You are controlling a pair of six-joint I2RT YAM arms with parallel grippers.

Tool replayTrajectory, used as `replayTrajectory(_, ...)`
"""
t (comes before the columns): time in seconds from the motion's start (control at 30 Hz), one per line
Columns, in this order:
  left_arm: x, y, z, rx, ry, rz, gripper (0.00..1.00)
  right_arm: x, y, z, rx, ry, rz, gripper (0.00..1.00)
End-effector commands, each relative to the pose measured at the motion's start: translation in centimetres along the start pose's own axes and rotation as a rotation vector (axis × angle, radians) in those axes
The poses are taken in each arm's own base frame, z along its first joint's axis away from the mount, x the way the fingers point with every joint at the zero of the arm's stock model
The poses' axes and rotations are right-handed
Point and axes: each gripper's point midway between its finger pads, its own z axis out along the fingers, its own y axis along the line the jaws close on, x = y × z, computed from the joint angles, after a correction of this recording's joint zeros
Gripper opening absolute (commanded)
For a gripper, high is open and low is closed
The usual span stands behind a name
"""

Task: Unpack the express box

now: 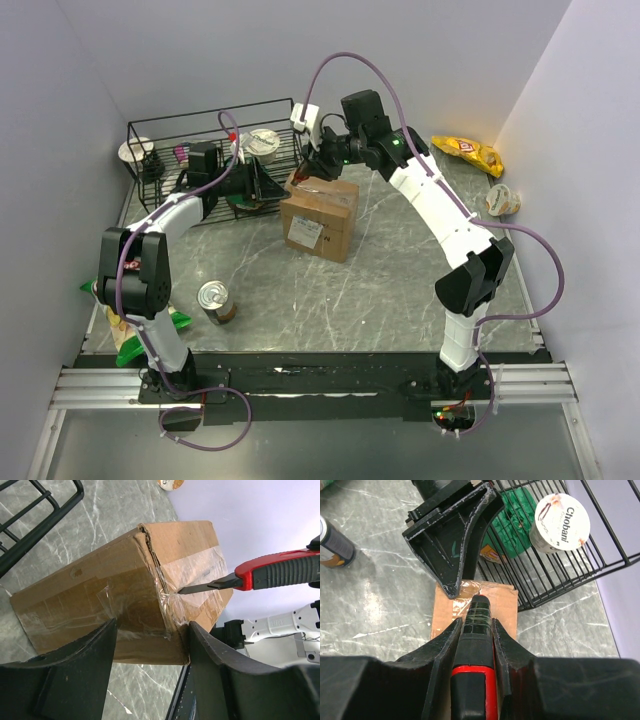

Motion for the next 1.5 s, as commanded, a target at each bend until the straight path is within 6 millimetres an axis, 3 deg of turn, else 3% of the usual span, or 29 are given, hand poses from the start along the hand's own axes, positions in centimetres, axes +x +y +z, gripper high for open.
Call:
replayTrajectory(0.0, 4.6, 9.0, 0.8, -0.302, 0.046, -0.131, 0.57, 1.6, -0.5, -3.3, 0.088, 0.103, 0.081, 0.0)
replayTrajectory(0.93, 4.2, 9.2, 2.2, -0.324, 0.059, -0.142, 0.47, 4.0, 0.9, -6.7, 0.172, 0.264, 0.24, 0.0)
replayTrajectory(1.47, 4.1, 9.7, 2.5, -0.334, 0.066, -0.149, 0.44, 4.3, 1.8, -10.1, 0.217, 0.31, 0.24, 0.0)
